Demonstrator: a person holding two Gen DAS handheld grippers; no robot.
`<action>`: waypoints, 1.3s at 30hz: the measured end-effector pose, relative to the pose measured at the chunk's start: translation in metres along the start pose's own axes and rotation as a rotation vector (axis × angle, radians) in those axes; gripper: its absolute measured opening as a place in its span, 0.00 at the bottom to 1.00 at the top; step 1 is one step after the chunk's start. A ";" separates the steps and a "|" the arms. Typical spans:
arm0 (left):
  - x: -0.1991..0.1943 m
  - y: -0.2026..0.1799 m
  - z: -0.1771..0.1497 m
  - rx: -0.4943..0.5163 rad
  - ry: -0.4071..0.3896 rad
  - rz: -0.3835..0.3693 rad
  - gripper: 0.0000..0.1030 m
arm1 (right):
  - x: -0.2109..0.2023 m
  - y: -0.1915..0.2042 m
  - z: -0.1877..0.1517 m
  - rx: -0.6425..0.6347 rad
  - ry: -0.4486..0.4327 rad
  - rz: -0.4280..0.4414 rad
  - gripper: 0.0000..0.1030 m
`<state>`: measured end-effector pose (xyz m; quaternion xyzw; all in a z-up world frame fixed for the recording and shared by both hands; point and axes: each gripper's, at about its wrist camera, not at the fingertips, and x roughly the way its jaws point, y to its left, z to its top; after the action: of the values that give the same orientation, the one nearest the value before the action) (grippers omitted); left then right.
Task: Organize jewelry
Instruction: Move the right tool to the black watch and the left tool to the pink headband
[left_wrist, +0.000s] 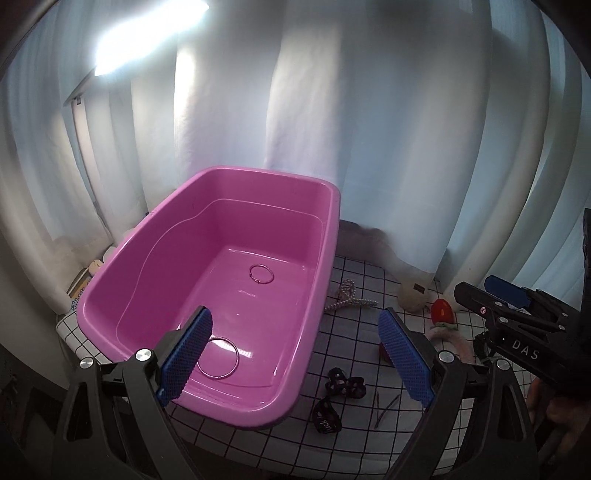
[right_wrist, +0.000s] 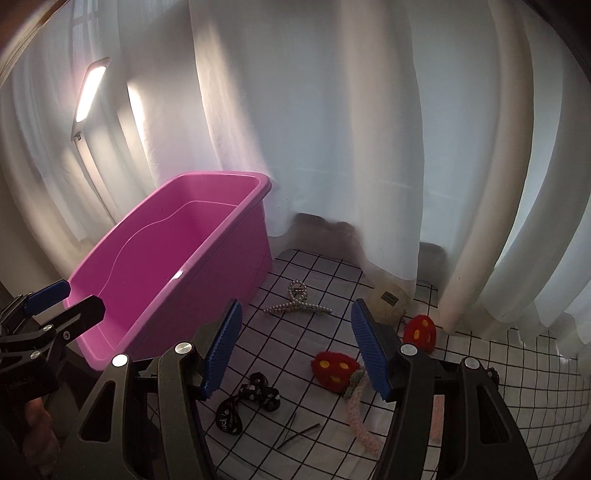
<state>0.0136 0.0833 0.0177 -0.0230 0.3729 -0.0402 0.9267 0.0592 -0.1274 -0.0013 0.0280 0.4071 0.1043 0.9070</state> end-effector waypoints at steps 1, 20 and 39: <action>0.000 -0.007 -0.002 0.006 0.005 -0.010 0.87 | -0.005 -0.008 -0.005 0.011 0.002 -0.011 0.57; 0.039 -0.073 -0.075 0.094 0.131 -0.057 0.87 | -0.010 -0.088 -0.099 0.156 0.099 -0.081 0.57; 0.111 -0.159 -0.115 0.073 0.201 -0.089 0.87 | 0.029 -0.215 -0.144 0.260 0.161 -0.210 0.57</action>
<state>0.0047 -0.0867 -0.1308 -0.0018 0.4607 -0.0970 0.8822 0.0067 -0.3367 -0.1474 0.0936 0.4889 -0.0427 0.8662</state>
